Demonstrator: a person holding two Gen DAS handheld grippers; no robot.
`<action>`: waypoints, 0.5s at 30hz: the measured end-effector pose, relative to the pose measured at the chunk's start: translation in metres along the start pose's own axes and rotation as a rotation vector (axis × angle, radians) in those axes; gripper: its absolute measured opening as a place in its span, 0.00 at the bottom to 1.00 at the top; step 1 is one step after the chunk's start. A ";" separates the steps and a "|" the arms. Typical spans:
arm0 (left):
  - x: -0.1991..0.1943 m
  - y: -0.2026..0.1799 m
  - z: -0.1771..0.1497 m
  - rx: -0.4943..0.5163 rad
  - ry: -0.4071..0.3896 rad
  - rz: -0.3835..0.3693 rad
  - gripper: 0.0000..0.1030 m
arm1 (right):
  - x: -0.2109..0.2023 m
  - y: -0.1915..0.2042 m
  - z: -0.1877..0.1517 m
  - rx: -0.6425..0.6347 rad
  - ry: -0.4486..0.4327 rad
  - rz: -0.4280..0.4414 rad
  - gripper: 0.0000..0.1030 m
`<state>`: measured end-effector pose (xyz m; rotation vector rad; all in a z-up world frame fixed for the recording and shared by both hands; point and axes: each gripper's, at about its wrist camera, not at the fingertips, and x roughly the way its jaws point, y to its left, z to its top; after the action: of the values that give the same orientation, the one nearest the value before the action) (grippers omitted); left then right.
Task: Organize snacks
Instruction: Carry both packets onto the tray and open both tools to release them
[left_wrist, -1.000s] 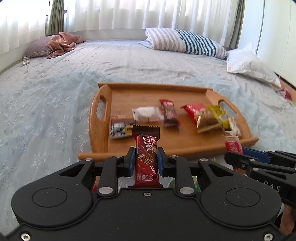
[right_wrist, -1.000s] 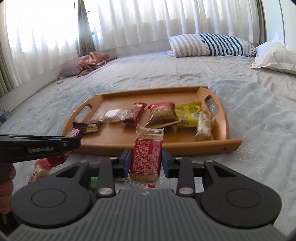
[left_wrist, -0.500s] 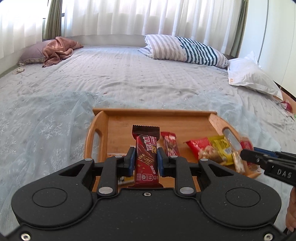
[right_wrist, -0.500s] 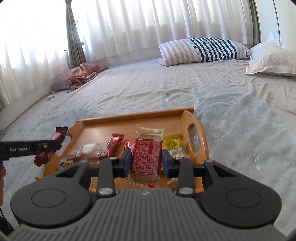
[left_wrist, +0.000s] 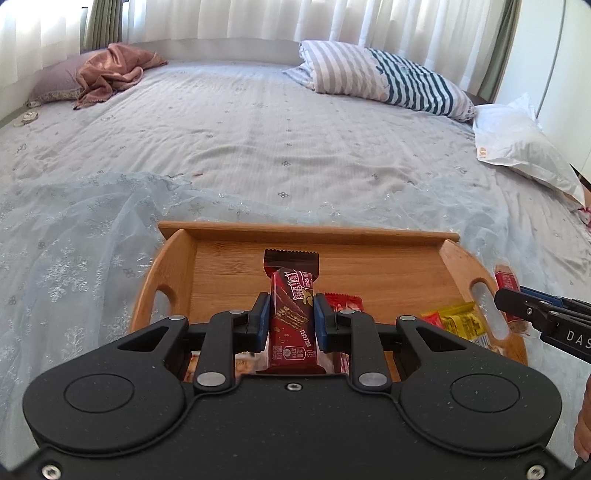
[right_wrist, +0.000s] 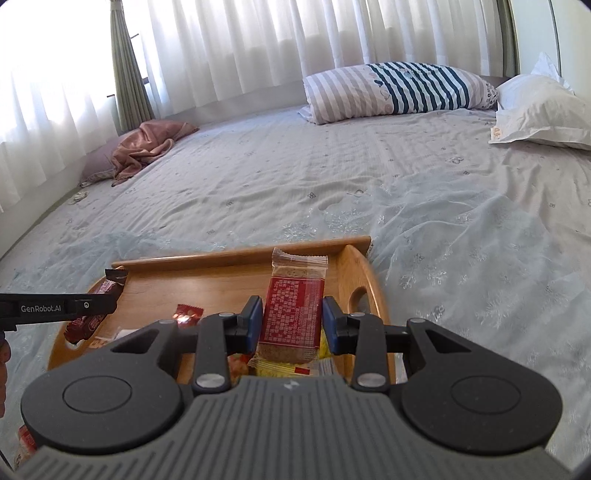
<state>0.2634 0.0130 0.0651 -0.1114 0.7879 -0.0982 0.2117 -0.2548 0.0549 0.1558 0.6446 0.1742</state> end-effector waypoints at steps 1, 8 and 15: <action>0.006 -0.001 0.003 -0.001 0.005 0.001 0.22 | 0.007 -0.001 0.003 -0.003 0.009 -0.003 0.38; 0.043 -0.001 0.017 -0.032 0.026 0.022 0.22 | 0.047 -0.006 0.018 -0.017 0.064 -0.015 0.38; 0.068 0.001 0.017 -0.041 0.052 0.031 0.22 | 0.078 -0.010 0.023 -0.011 0.098 -0.028 0.38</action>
<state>0.3231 0.0062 0.0291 -0.1363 0.8434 -0.0557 0.2877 -0.2503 0.0257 0.1285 0.7428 0.1589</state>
